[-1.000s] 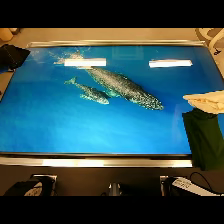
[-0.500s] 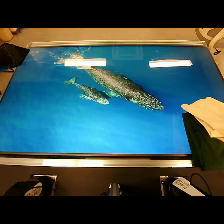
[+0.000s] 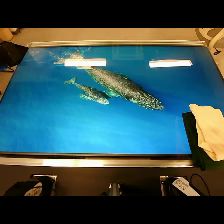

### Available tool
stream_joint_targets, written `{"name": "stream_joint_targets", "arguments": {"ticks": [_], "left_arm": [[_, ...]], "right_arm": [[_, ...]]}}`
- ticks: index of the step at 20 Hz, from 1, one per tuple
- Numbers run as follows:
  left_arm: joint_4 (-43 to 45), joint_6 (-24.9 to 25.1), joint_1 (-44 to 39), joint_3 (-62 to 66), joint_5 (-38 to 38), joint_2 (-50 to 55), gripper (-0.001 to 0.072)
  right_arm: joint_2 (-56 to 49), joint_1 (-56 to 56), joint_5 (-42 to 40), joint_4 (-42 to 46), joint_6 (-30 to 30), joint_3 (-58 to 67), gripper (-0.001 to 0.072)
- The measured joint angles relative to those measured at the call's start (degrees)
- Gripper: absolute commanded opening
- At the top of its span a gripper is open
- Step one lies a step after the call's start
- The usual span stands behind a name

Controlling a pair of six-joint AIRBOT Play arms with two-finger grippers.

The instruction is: Fold the shirts.

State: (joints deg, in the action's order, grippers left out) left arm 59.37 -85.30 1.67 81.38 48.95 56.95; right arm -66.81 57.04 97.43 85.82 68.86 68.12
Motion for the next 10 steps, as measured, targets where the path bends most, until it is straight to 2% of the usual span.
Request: {"name": "stream_joint_targets", "arguments": {"ticks": [5,6,8,10], "left_arm": [[0.0,0.0,0.0,0.0,-0.07,0.0,0.0028],[-0.02,0.0,0.0,0.0,-0.07,0.0,0.0028],[-0.02,0.0,0.0,0.0,-0.09,0.0,0.0028],[-0.02,0.02,0.0,0.0,-0.07,0.0,0.0028]], "right_arm": [[0.15,0.0,-7.5,1.46,-2.03,-5.97,0.002],[0.15,0.0,-8.48,1.62,-2.36,-6.45,0.0104],[0.17,0.0,-10.08,1.7,-2.82,-7.02,0.0683],[0.24,0.0,-10.99,1.86,-4.24,-6.91,0.0697]]}}
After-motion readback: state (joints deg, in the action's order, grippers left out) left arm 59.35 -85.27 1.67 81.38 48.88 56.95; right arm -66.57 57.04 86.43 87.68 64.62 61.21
